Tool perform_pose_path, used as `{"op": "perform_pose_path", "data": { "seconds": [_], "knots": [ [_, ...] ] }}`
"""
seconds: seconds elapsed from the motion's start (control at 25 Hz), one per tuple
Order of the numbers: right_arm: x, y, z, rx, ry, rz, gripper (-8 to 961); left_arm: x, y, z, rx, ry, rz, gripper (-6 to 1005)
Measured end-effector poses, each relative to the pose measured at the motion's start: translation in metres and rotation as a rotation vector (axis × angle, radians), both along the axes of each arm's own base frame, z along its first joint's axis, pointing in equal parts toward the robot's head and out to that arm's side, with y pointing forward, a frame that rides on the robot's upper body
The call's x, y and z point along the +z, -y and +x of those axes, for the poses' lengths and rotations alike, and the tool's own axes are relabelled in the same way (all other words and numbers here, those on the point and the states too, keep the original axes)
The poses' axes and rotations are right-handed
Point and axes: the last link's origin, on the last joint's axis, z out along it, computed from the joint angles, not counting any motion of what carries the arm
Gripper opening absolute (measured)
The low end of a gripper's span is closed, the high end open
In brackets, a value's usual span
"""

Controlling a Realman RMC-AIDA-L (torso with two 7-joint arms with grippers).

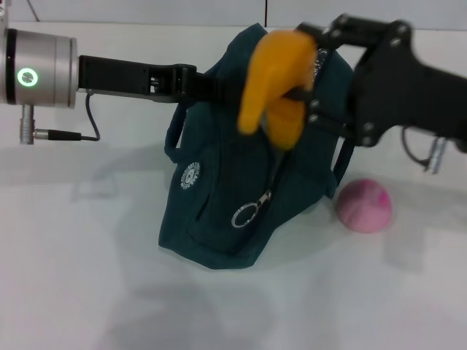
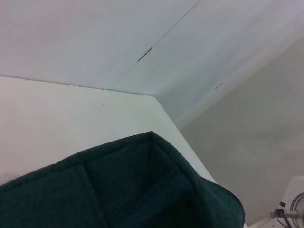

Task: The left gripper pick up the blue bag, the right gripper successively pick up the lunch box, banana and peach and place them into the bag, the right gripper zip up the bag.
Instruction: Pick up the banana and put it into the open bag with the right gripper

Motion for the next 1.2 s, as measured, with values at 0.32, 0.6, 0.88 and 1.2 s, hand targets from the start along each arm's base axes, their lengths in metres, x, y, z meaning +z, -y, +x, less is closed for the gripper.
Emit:
{"op": "perform_pose_path", "data": {
  "seconds": [0.32,0.6,0.88,1.2],
  "knots": [
    [-0.016,0.002,-0.003,0.009,0.043,-0.005,512,0.002,-0.001,0.0,0.0,-0.003,0.003,54],
    [-0.018,0.011,0.016,-0.066,0.056,-0.048,521,0.005,-0.003,-0.002,0.004,-0.009,0.016,54],
    [-0.022,0.009,0.034,-0.169,0.083,-0.033,530,0.006,-0.004,-0.001,-0.001,-0.01,0.018,55],
    [-0.026,0.0,0.035,-0.293,0.07,-0.136,540,0.006,-0.003,-0.001,-0.003,-0.011,0.014,55]
  ]
}}
